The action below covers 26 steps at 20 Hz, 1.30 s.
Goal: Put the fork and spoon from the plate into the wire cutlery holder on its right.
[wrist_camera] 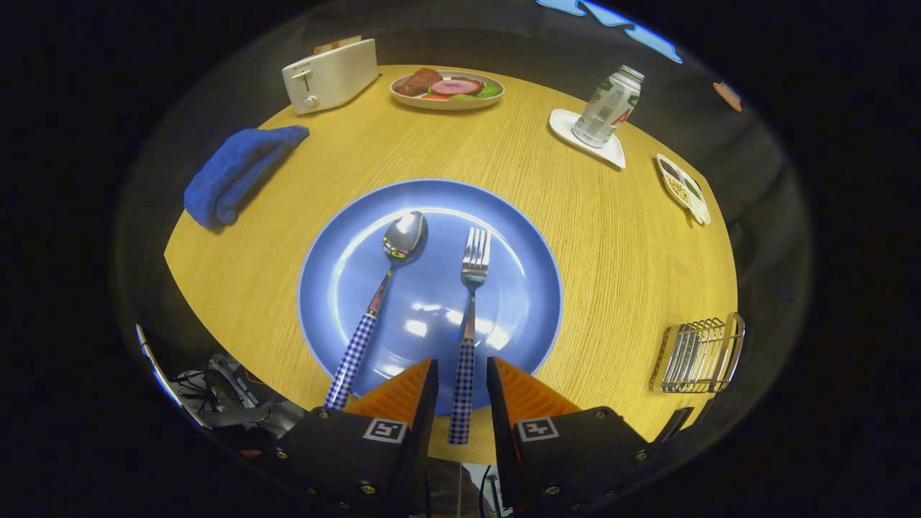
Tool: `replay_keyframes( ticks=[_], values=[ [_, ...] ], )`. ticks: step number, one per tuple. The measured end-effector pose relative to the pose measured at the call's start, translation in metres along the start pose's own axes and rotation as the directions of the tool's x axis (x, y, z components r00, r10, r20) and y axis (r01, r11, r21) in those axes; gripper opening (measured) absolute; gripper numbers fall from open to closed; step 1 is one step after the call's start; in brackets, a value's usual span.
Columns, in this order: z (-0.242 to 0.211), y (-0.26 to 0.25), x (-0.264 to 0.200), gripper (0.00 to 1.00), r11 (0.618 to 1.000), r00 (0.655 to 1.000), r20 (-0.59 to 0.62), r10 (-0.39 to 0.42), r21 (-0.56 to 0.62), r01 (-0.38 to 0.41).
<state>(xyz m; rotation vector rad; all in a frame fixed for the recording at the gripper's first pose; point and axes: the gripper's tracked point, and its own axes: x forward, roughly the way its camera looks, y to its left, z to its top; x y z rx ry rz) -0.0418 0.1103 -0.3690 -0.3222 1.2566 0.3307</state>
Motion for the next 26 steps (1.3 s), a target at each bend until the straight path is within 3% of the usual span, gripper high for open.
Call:
replay_keyframes(
  ticks=[1,3,8,9,12,16,19,26],
  values=[
    [0.006,-0.005,-0.005,0.41,1.0,1.0,-0.014,-0.025,-0.008,0.025],
    [0.004,-0.008,0.004,0.08,0.999,0.999,-0.023,-0.037,-0.001,0.037],
    [0.012,-0.011,0.01,0.08,0.998,0.997,-0.07,-0.044,-0.054,0.041],
    [0.012,-0.011,0.008,0.01,0.997,0.995,-0.084,-0.045,-0.07,0.039],
    [0.015,-0.012,0.008,0.01,0.993,0.994,-0.107,-0.034,-0.112,0.022],
    [0.007,-0.013,-0.016,0.01,0.987,0.974,-0.215,0.075,-0.12,-0.103],
    [0.003,-0.038,-0.04,0.01,0.979,0.966,-0.25,0.071,-0.168,-0.116],
    [-0.02,-0.073,-0.099,0.01,0.966,0.929,-0.339,0.146,-0.154,-0.208]
  ],
)
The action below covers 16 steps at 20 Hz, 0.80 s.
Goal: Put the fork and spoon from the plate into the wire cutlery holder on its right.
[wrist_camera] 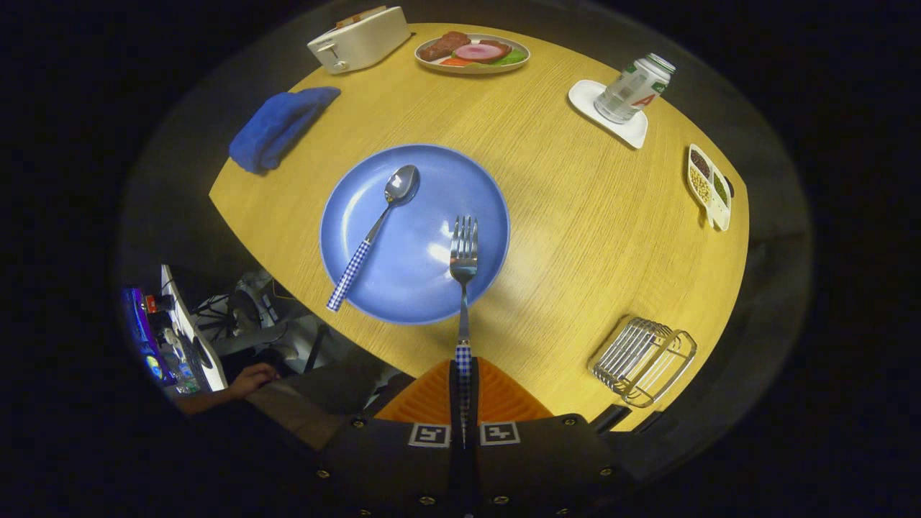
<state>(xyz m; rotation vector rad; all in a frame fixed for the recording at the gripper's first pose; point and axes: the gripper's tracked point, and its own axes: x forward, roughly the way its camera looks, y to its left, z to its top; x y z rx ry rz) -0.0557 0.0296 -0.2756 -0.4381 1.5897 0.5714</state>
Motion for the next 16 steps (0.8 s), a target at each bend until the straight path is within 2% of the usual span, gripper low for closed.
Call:
replay_keyframes(
  ticks=[4,11,16],
  values=[
    [-0.031,-0.021,-0.033,0.01,0.999,0.999,-0.039,0.036,-0.001,-0.036],
    [-0.084,-0.084,-0.079,0.01,0.997,0.994,-0.106,0.007,0.077,0.001],
    [-0.116,-0.122,-0.092,0.01,0.994,0.984,-0.176,-0.011,0.105,0.03]
  ],
)
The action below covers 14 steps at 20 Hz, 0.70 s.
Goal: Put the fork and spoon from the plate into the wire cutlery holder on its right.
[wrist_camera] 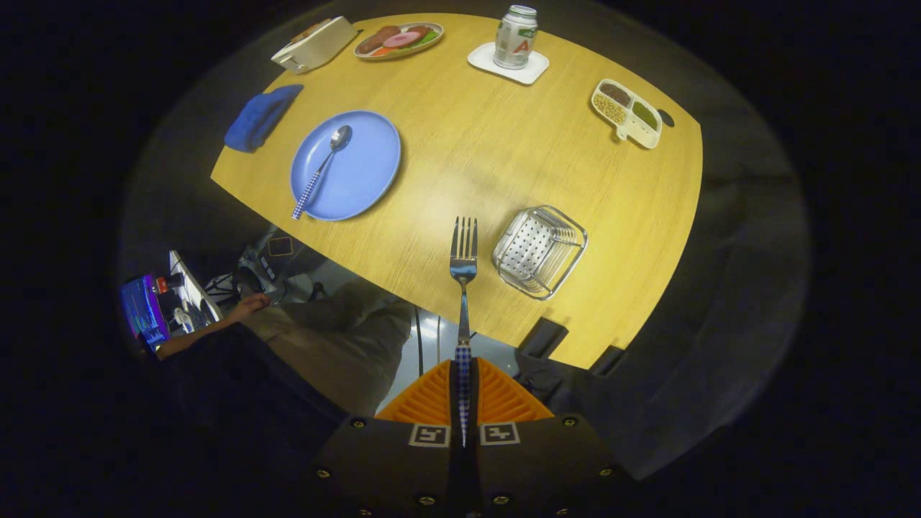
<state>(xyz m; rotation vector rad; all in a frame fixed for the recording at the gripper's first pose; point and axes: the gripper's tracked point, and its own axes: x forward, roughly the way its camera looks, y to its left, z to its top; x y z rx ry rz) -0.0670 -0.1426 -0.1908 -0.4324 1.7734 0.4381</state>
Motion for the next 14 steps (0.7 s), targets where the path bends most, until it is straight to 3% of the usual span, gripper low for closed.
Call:
replay_keyframes(
  ticks=[8,14],
  values=[
    [0.0,-0.061,0.021,0.01,0.996,0.993,-0.112,-0.021,0.084,0.03],
    [0.028,-0.067,0.047,0.01,0.997,0.979,-0.205,-0.009,0.077,0.026]
  ],
)
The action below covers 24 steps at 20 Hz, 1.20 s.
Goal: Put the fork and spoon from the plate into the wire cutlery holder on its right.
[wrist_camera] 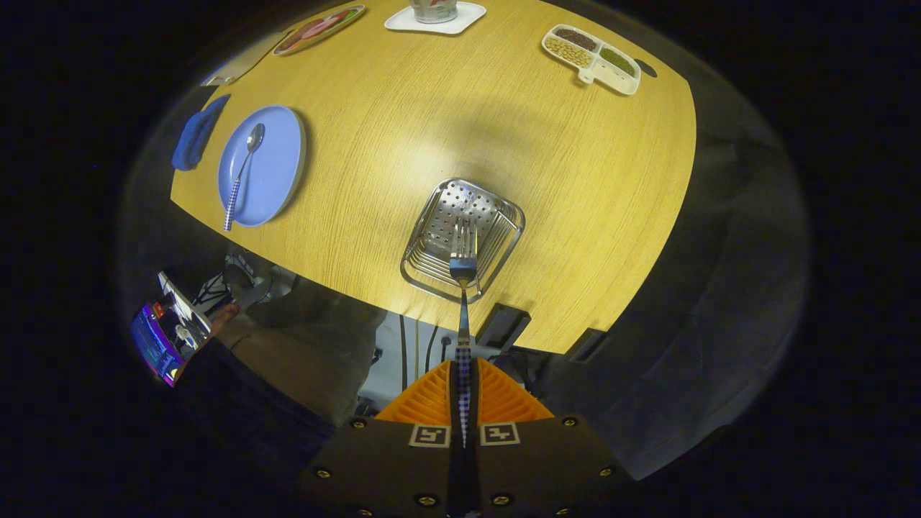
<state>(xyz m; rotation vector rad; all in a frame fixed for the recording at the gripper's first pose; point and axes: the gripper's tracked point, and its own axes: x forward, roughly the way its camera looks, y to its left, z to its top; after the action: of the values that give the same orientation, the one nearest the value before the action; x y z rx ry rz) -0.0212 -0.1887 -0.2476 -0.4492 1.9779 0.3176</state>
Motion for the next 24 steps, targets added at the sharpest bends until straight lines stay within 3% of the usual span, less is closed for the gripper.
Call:
replay_keyframes(
  ticks=[8,15,19,24],
  values=[
    [0.036,-0.004,0.028,0.01,1.0,0.993,-0.118,-0.024,0.004,0.025],
    [0.045,-0.005,0.035,0.01,0.999,0.992,-0.125,-0.026,0.044,0.032],
    [0.046,-0.005,0.032,0.08,0.998,0.993,-0.114,-0.02,0.063,0.027],
    [0.047,-0.006,0.027,0.09,0.997,0.996,-0.088,-0.03,0.074,0.037]
  ],
)
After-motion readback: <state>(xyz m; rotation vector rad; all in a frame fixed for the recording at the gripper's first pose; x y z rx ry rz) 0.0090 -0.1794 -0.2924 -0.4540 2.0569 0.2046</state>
